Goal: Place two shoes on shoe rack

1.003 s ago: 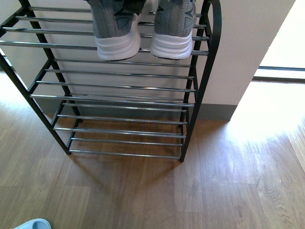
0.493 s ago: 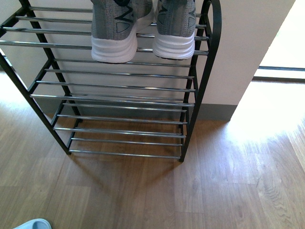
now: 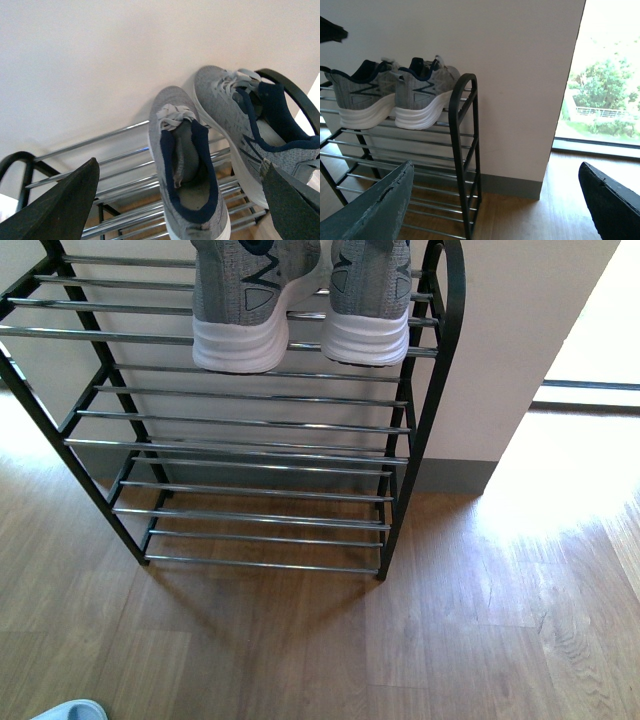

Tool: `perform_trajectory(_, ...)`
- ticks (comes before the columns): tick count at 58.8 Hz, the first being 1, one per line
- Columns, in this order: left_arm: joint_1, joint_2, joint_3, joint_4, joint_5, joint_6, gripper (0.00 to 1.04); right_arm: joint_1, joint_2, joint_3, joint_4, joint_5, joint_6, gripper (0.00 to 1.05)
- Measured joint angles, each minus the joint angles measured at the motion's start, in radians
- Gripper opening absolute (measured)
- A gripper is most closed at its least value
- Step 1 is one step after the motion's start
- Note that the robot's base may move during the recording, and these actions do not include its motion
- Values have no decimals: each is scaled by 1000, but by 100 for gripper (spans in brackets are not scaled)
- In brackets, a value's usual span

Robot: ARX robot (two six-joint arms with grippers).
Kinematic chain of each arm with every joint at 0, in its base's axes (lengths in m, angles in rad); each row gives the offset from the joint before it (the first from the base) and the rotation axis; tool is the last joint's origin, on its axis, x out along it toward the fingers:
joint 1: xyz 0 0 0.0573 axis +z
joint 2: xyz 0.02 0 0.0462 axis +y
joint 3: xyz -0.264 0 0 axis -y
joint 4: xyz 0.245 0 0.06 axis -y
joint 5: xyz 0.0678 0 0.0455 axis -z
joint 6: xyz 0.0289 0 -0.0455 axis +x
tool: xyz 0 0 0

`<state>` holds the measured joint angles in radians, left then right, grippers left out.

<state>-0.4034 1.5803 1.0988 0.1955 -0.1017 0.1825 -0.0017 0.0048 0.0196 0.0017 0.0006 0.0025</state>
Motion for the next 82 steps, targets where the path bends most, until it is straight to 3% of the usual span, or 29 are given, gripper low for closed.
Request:
perform_trajectory(17, 8, -395, -349, 106, -107, -90, 95, 0, 0, 0, 0, 0, 0, 96)
perform_trajectory(27, 106, -682, -603, 102, -165, -203, 95, 0, 0, 0, 0, 0, 0, 96)
perform_trajectory(37, 198, -801, -768, 146, -187, -340, 95, 0, 0, 0, 0, 0, 0, 96)
perform_trajectory(47, 211, -805, -786, 156, -173, -367, 95, 0, 0, 0, 0, 0, 0, 96)
perform_trajectory(54, 251, -840, -857, 298, -44, -256, 74, 0, 0, 0, 0, 0, 0, 96)
perform_trajectory(61, 292, -919, -934, 297, -5, -207, 43, 0, 0, 0, 0, 0, 0, 96)
perform_trajectory(73, 391, -1014, -990, 259, 93, -195, 7, 0, 0, 0, 0, 0, 0, 96)
perform_trajectory(76, 399, -1041, -1002, 245, 95, -193, 1, 0, 0, 0, 0, 0, 0, 96)
perform_trajectory(82, 399, -1085, -1022, 220, 102, -193, 1, 0, 0, 0, 0, 0, 0, 96)
